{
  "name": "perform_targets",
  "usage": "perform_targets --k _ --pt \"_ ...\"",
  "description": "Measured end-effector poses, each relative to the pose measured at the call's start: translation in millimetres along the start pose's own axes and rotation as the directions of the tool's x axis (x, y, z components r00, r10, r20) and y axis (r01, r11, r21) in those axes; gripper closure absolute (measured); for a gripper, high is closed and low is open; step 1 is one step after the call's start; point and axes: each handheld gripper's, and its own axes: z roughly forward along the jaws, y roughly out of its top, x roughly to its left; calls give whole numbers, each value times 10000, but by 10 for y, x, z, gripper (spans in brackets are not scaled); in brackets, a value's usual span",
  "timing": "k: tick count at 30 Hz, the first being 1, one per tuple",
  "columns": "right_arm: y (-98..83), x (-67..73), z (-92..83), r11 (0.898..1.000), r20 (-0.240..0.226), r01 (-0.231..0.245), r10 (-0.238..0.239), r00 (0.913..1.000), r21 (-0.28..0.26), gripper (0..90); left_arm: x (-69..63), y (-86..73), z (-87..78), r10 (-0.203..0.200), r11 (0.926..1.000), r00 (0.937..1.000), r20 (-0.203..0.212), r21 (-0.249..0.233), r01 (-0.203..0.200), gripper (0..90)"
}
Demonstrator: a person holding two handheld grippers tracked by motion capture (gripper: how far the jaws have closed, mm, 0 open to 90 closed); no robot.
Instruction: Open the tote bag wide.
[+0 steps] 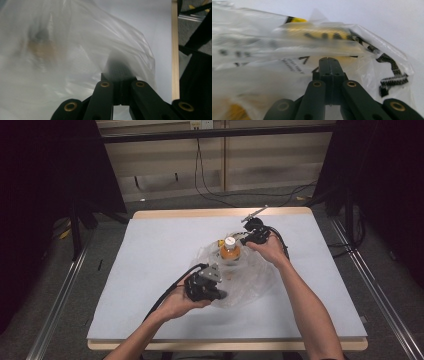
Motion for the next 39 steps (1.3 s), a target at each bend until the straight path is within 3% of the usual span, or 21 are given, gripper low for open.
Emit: perform_targets --k 4,10,11,12,18,21,24,26,30,35,39 --pt "-33 70 -128 9995 -202 190 -195 9996 -240 900 60 78 -120 -16 9994 9998 -216 -334 9 900" --pt "19 137 -361 9949 -53 414 -421 9991 -923 900 200 117 -55 -144 9999 9990 -427 78 148 900" --pt "17 152 -413 9938 7 423 -425 9991 -1031 900 209 116 -46 -89 9994 9988 -490 331 105 900" --pt "9 159 -448 9937 15 439 -440 9990 -1027 900 213 103 -21 -102 9988 9975 -693 472 135 900" --pt "-262 186 -643 9964 261 499 -482 9985 -680 900 292 30 -28 -319 9964 9954 -908 748 387 900" --pt "-415 259 -763 9952 -58 675 -680 9977 -708 900 326 10 -53 -435 9958 9939 -1010 756 513 900" --pt "-544 438 -833 9938 -778 1021 -1054 9914 -446 900 362 -1 -36 -499 9951 9927 -1095 795 588 900" --pt "-584 562 -816 9905 -806 1364 -1375 9872 -187 900 393 -7 -10 -608 9945 9918 -1128 776 698 900" --pt "-549 761 -674 9834 -1283 1811 -1814 9750 -139 900 477 -12 69 -775 9926 9910 -1090 853 870 900" --pt "-460 833 -308 9822 -1695 1879 -1839 9682 76 900 594 -51 217 -1052 9860 9883 -1101 1175 1180 900" --pt "-480 881 -148 9804 -1890 1944 -1852 9644 312 900 624 -78 308 -1046 9820 9882 -1117 1458 1204 900"
